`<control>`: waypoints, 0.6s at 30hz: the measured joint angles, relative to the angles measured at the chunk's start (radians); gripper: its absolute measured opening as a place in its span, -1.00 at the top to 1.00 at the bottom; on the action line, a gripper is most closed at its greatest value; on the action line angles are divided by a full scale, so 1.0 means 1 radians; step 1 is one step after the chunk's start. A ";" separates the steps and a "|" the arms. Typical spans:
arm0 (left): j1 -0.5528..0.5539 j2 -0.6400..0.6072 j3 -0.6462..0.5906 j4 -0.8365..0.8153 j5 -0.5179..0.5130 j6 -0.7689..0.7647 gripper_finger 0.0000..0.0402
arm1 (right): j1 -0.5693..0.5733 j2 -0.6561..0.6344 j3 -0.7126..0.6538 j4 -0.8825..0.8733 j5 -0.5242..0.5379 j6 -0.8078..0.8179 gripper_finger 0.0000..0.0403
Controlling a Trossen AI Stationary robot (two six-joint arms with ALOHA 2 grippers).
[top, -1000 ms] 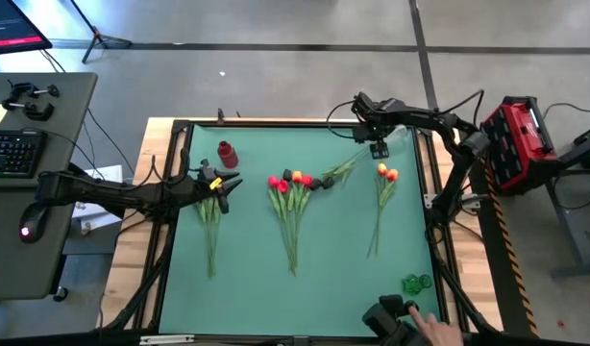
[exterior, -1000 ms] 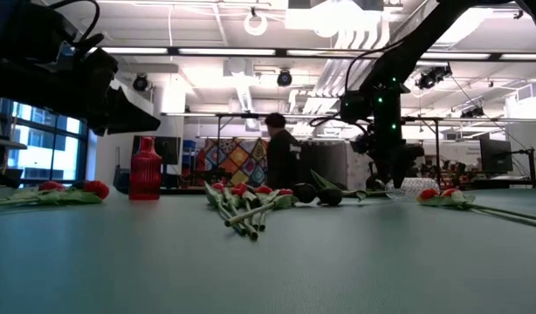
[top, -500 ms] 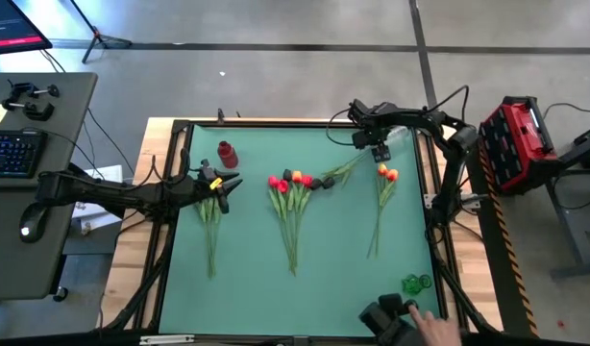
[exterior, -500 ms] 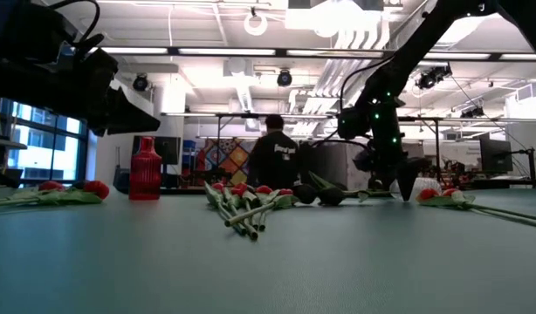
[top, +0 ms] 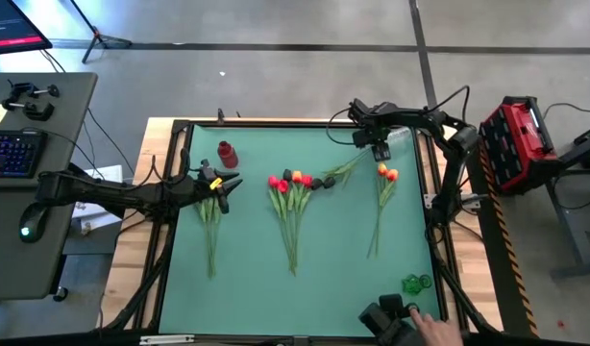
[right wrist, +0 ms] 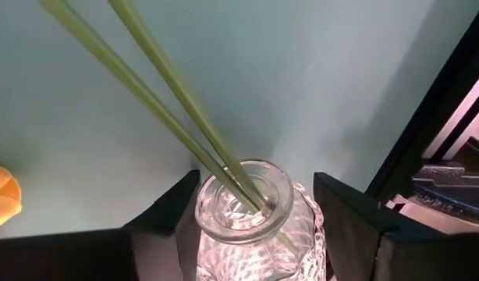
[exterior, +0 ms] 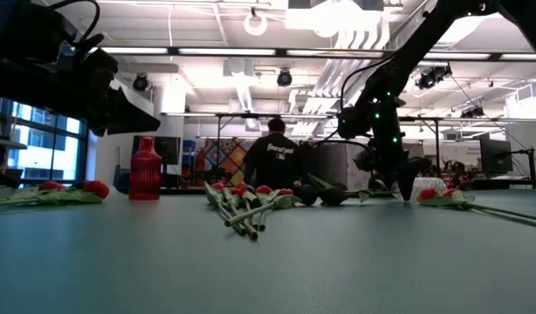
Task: Sort flowers into vase by color
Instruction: Adjust the transparent vase on the table
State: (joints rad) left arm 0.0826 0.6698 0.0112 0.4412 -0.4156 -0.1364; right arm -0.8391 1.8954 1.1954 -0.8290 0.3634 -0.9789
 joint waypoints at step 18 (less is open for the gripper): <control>0.000 0.000 0.000 0.030 0.000 0.001 0.48 | -0.034 -0.270 0.000 0.022 -0.436 0.257 0.09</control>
State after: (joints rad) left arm 0.0823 0.6694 0.0116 0.4710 -0.4152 -0.1356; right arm -0.8729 1.6253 1.1954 -0.8072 -0.0726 -0.7221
